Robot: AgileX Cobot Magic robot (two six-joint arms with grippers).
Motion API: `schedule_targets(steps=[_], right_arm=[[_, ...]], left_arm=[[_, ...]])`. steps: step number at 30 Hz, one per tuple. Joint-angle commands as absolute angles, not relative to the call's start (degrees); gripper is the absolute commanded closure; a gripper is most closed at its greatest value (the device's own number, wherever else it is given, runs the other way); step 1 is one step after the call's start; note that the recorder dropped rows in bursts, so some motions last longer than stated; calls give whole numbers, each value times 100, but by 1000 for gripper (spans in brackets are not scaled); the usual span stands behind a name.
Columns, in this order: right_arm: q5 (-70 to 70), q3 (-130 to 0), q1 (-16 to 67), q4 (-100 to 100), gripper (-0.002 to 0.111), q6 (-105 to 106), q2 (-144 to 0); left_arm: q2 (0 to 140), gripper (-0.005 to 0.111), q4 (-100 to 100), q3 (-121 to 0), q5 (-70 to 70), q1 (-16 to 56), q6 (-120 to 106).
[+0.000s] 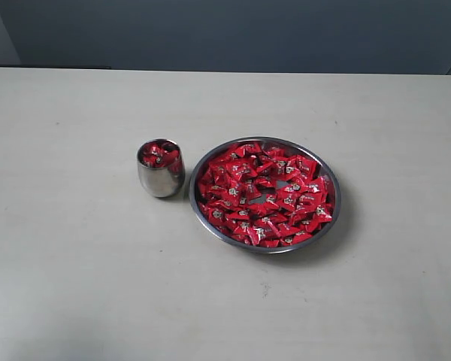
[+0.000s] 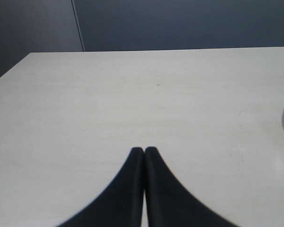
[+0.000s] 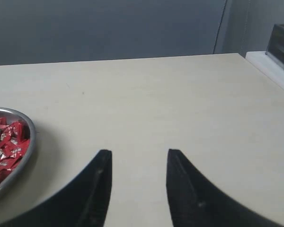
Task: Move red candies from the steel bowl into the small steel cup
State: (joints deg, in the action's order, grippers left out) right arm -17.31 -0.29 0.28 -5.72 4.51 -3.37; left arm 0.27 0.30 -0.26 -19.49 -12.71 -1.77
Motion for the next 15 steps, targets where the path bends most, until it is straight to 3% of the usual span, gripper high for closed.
schedule_targets(steps=[1, 15], right_arm=[[-1748, 0, 0, -584, 70, 499, -302], [-1748, 0, 0, -610, 70, 499, -302]], left_arm=[[0, 106, 30, 0, -1891, -1244, -168], [0, 106, 30, 0, -1891, -1244, -168]])
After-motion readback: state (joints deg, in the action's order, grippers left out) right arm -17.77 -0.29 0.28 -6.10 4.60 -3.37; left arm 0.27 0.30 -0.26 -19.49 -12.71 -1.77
